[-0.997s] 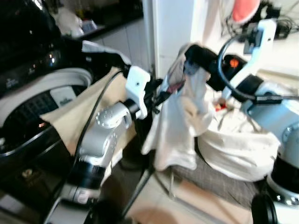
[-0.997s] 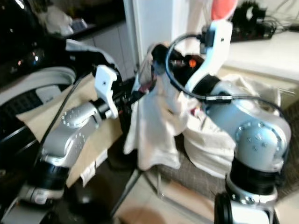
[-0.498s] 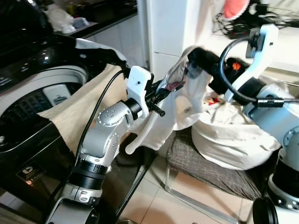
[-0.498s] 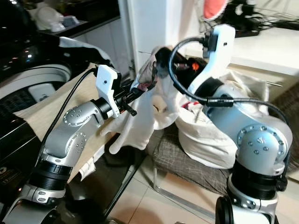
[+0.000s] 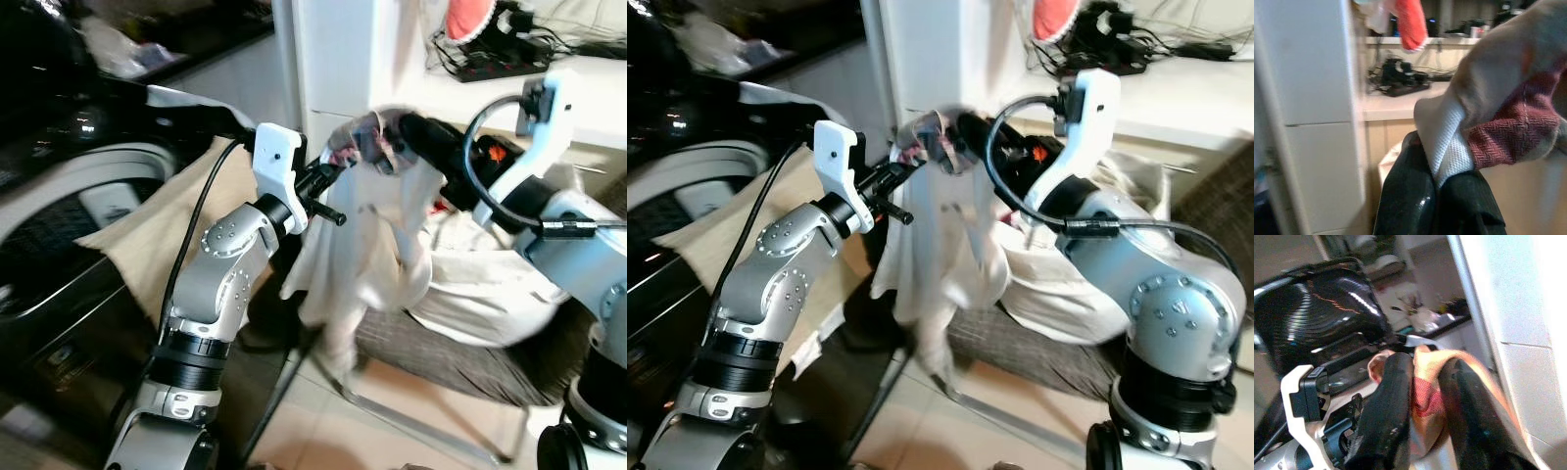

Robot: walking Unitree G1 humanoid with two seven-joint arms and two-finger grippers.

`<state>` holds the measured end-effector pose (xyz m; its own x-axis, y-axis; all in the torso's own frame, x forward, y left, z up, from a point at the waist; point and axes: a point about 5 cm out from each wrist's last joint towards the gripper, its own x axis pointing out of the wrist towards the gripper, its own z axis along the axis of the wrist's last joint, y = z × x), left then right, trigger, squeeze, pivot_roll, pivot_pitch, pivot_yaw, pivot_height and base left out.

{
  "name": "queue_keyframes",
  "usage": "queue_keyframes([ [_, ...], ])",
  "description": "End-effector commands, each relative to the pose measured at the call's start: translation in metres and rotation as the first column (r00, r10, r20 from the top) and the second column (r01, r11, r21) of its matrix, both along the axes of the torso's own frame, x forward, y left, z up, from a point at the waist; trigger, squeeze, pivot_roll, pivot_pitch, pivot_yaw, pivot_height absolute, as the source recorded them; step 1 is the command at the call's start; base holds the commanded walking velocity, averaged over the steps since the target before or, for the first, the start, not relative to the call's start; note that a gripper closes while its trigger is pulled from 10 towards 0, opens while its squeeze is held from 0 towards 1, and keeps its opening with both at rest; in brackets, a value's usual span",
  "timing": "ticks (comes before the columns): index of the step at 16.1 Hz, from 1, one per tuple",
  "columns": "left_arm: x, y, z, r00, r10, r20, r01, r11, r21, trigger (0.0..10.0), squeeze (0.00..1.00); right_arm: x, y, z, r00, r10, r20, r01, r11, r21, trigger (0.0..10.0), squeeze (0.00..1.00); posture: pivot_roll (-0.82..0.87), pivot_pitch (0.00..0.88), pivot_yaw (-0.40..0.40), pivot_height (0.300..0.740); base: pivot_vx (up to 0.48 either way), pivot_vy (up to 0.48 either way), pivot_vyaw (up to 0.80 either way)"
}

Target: Clothes washing

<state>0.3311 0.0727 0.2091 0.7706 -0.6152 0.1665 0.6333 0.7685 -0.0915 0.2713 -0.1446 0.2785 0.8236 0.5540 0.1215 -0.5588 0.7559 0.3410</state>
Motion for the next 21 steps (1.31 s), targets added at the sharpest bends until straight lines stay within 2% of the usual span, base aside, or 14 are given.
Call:
queue_keyframes([
  [1,0.006,0.007,0.009,0.998,0.052,0.020,-0.051,0.999,-0.018,0.0,0.00,-0.004,-0.003,0.001,1.000,-0.006,-0.001,0.006,1.000,-0.002,10.0,1.00,-0.10,0.000,0.116,0.740,0.000,0.000,0.00],
  [7,0.011,0.011,0.010,0.992,0.123,-0.004,-0.123,0.991,-0.059,0.0,0.00,-0.012,-0.027,-0.009,0.992,-0.121,-0.031,0.118,0.990,-0.072,10.0,0.99,-0.11,0.008,0.123,0.740,0.000,0.000,0.00],
  [8,0.012,0.012,0.010,0.990,0.142,-0.007,-0.142,0.988,-0.063,0.0,0.00,-0.015,-0.031,-0.010,0.991,-0.133,-0.029,0.130,0.987,-0.090,10.0,0.00,-0.11,0.006,0.119,0.740,0.000,0.000,0.00],
  [10,0.018,0.021,0.008,0.971,0.240,-0.003,-0.240,0.971,-0.015,0.0,0.00,-0.026,-0.039,-0.012,0.991,-0.131,-0.022,0.127,0.983,-0.136,10.0,0.00,-0.10,0.000,0.111,0.740,0.000,0.000,0.00],
  [13,0.020,0.025,0.003,0.961,0.276,-0.030,-0.276,0.961,0.008,0.0,0.00,-0.023,-0.059,-0.014,0.942,-0.335,0.020,0.331,0.920,-0.211,10.0,0.00,-0.10,0.000,0.107,0.740,0.000,0.000,0.00],
  [14,0.020,0.024,-0.007,0.952,0.294,-0.089,-0.287,0.955,0.080,10.0,0.00,-0.016,-0.069,-0.026,0.874,-0.484,0.043,0.470,0.818,-0.331,10.0,0.00,-0.10,0.000,0.108,0.740,0.000,0.000,0.00],
  [15,0.016,0.025,-0.013,0.938,0.340,-0.068,-0.333,0.937,0.102,10.0,0.00,-0.012,-0.069,-0.046,0.827,-0.554,0.097,0.521,0.689,-0.503,10.0,0.00,-0.10,0.000,0.097,0.740,0.000,0.000,0.00],
  [17,0.004,0.023,-0.019,0.951,0.305,-0.051,-0.298,0.947,0.118,10.0,0.00,-0.010,-0.056,-0.068,0.829,-0.552,0.095,0.501,0.656,-0.565,10.0,0.00,-0.10,0.000,0.059,0.740,0.000,0.000,0.00],
  [18,-0.002,0.022,-0.021,0.946,0.321,-0.051,-0.314,0.942,0.117,10.0,0.00,-0.011,-0.047,-0.076,0.849,-0.521,0.084,0.471,0.677,-0.566,10.0,0.00,-0.09,0.000,0.037,0.740,0.000,0.000,0.00],
  [19,-0.007,0.023,-0.021,0.935,0.354,-0.025,-0.348,0.930,0.121,10.0,0.00,-0.012,-0.040,-0.085,0.854,-0.520,0.039,0.461,0.718,-0.522,10.0,0.00,-0.08,0.000,0.021,0.740,0.000,0.000,0.00],
  [20,-0.012,0.024,-0.022,0.920,0.391,-0.023,-0.385,0.914,0.127,10.0,0.00,-0.013,-0.035,-0.092,0.854,-0.519,0.024,0.456,0.728,-0.512,10.0,0.00,-0.08,0.000,0.007,0.740,0.000,0.000,0.00],
  [21,-0.017,0.022,-0.020,0.931,0.365,0.003,-0.363,0.926,0.105,10.0,0.00,-0.015,-0.029,-0.099,0.864,-0.503,-0.003,0.434,0.749,-0.500,10.0,0.00,-0.08,0.000,0.002,0.740,0.000,0.000,0.00],
])
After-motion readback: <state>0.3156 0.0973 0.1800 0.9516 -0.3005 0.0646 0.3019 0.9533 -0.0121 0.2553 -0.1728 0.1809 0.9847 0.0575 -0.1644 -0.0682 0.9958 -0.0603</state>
